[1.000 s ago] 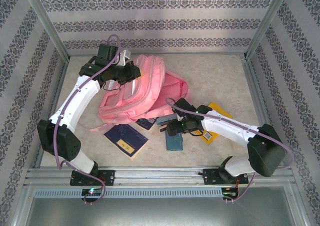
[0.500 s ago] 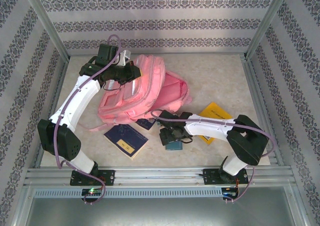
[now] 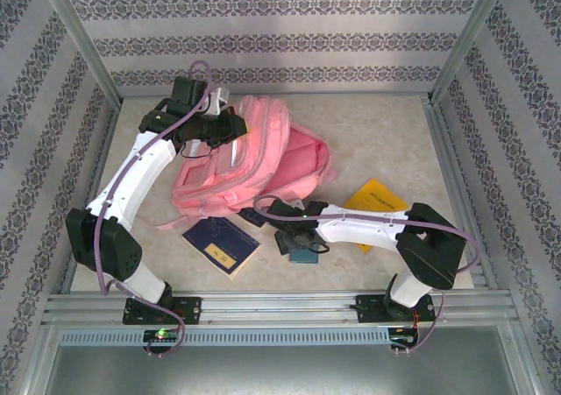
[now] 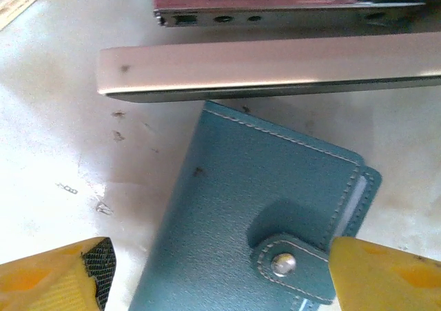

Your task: Pack books, pencil case, and school supplies into a backpack

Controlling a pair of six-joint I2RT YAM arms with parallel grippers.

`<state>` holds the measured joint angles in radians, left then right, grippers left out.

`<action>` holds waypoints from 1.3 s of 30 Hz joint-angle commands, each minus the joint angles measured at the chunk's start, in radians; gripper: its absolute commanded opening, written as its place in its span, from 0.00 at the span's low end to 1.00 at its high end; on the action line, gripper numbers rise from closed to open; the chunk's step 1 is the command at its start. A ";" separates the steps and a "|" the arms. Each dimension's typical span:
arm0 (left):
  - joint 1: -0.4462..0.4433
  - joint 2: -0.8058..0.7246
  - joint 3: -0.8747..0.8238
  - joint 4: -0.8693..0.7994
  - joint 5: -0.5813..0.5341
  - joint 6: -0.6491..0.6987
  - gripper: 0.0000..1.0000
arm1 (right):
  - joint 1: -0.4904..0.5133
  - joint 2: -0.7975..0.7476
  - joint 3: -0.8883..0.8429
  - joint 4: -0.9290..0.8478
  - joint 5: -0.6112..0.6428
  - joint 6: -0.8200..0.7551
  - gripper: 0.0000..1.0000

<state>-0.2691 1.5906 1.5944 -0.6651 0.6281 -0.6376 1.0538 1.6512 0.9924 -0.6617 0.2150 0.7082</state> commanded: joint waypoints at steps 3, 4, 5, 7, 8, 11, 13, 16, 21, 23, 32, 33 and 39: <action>-0.009 -0.046 0.003 0.067 0.053 -0.016 0.00 | 0.042 0.078 0.052 -0.022 0.078 -0.027 0.86; -0.009 -0.047 0.003 0.068 0.054 -0.017 0.00 | 0.052 0.098 0.061 -0.040 0.092 -0.032 0.86; -0.009 -0.047 0.003 0.069 0.053 -0.019 0.00 | 0.060 0.112 0.071 -0.061 0.108 -0.035 0.86; -0.009 -0.047 0.004 0.070 0.056 -0.019 0.00 | 0.072 0.128 0.078 -0.107 0.148 -0.031 0.85; -0.010 -0.047 0.004 0.070 0.055 -0.018 0.00 | 0.075 0.123 0.073 -0.121 0.164 -0.026 0.85; -0.009 -0.047 0.005 0.072 0.055 -0.018 0.00 | 0.077 0.079 0.034 -0.138 0.191 -0.004 0.81; -0.009 -0.048 0.004 0.073 0.055 -0.016 0.00 | 0.076 0.041 0.008 -0.142 0.199 0.010 0.76; -0.009 -0.047 0.004 0.073 0.054 -0.019 0.00 | 0.075 -0.002 -0.020 -0.146 0.201 0.025 0.68; -0.009 -0.044 0.008 0.075 0.055 -0.019 0.00 | 0.075 -0.038 -0.046 -0.133 0.174 0.020 0.57; -0.010 -0.044 0.007 0.075 0.056 -0.019 0.00 | 0.075 -0.038 -0.053 -0.121 0.161 0.017 0.52; -0.010 -0.047 0.001 0.072 0.054 -0.016 0.00 | 0.077 0.004 -0.048 -0.084 0.097 0.009 0.45; -0.010 -0.049 0.001 0.070 0.052 -0.016 0.00 | 0.078 -0.001 -0.046 -0.082 0.098 0.007 0.45; -0.009 -0.051 -0.001 0.065 0.051 -0.013 0.00 | 0.084 -0.028 -0.035 -0.061 0.099 -0.005 0.45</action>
<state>-0.2691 1.5906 1.5875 -0.6643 0.6357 -0.6525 1.1286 1.6375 0.9463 -0.7322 0.3256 0.7113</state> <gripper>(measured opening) 0.051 0.452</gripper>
